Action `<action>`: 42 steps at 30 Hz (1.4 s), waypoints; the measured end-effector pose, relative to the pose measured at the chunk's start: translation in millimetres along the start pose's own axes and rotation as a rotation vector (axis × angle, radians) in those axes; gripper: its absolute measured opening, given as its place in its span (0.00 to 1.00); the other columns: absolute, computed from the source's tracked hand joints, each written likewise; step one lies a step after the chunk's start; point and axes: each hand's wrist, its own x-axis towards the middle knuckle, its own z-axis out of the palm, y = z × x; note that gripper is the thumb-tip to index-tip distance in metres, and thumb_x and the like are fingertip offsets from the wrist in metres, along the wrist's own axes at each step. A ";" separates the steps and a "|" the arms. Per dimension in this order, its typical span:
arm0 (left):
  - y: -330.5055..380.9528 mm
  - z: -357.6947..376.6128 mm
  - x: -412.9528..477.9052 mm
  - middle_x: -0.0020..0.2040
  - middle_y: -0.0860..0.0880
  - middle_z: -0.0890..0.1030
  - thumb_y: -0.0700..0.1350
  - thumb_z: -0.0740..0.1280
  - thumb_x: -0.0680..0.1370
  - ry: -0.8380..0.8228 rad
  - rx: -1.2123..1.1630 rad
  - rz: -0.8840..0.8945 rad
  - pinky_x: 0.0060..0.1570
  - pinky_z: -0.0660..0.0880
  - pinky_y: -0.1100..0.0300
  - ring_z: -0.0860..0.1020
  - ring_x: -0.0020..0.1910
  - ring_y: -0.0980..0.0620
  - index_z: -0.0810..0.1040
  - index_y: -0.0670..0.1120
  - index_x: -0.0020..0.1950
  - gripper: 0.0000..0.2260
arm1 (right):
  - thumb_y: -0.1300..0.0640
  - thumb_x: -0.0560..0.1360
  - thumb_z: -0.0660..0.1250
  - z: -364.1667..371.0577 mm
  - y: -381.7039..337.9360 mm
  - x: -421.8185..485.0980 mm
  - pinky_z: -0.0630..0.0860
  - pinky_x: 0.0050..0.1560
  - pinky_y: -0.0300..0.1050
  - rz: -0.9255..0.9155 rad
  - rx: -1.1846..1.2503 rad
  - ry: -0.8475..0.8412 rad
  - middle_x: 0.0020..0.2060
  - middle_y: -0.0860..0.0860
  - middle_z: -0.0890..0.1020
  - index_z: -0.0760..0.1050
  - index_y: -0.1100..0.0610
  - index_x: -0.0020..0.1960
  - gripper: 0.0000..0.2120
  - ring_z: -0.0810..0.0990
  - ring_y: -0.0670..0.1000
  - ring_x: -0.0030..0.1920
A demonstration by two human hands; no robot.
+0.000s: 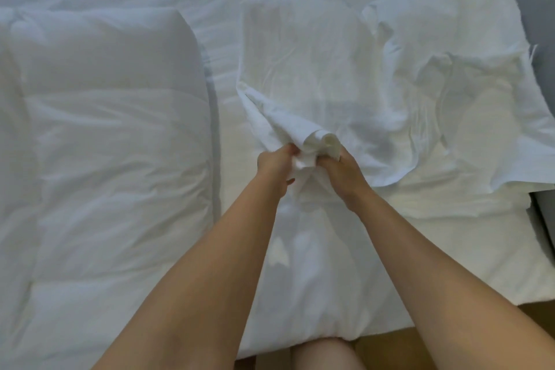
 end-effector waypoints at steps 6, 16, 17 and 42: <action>9.8 -15.5 -27.9 0.37 0.47 0.75 0.32 0.56 0.73 0.171 0.108 0.387 0.36 0.71 0.59 0.73 0.38 0.48 0.74 0.41 0.44 0.09 | 0.50 0.79 0.58 10.1 -48.3 0.8 0.73 0.44 0.48 -0.116 -0.233 0.148 0.43 0.49 0.79 0.76 0.55 0.51 0.11 0.79 0.55 0.48; 78.8 -84.4 -185.7 0.29 0.46 0.64 0.38 0.56 0.61 0.097 0.051 0.832 0.28 0.60 0.60 0.64 0.29 0.52 0.67 0.42 0.32 0.03 | 0.49 0.79 0.60 21.9 -192.2 -100.1 0.66 0.38 0.43 -0.262 -0.063 0.106 0.38 0.61 0.78 0.74 0.63 0.47 0.16 0.72 0.50 0.38; 82.3 -95.8 -199.6 0.28 0.47 0.64 0.36 0.57 0.63 0.105 0.048 0.830 0.27 0.60 0.62 0.64 0.27 0.52 0.65 0.42 0.31 0.03 | 0.49 0.79 0.60 29.3 -202.2 -115.3 0.66 0.37 0.43 -0.245 -0.040 0.086 0.34 0.58 0.77 0.74 0.63 0.45 0.16 0.71 0.50 0.37; 84.0 -367.7 -199.4 0.65 0.39 0.70 0.42 0.61 0.76 0.760 1.217 0.501 0.61 0.65 0.48 0.68 0.64 0.40 0.65 0.39 0.67 0.20 | 0.47 0.66 0.77 181.1 -201.2 -212.8 0.79 0.33 0.40 -0.083 0.189 -0.012 0.39 0.47 0.85 0.79 0.53 0.48 0.16 0.85 0.48 0.38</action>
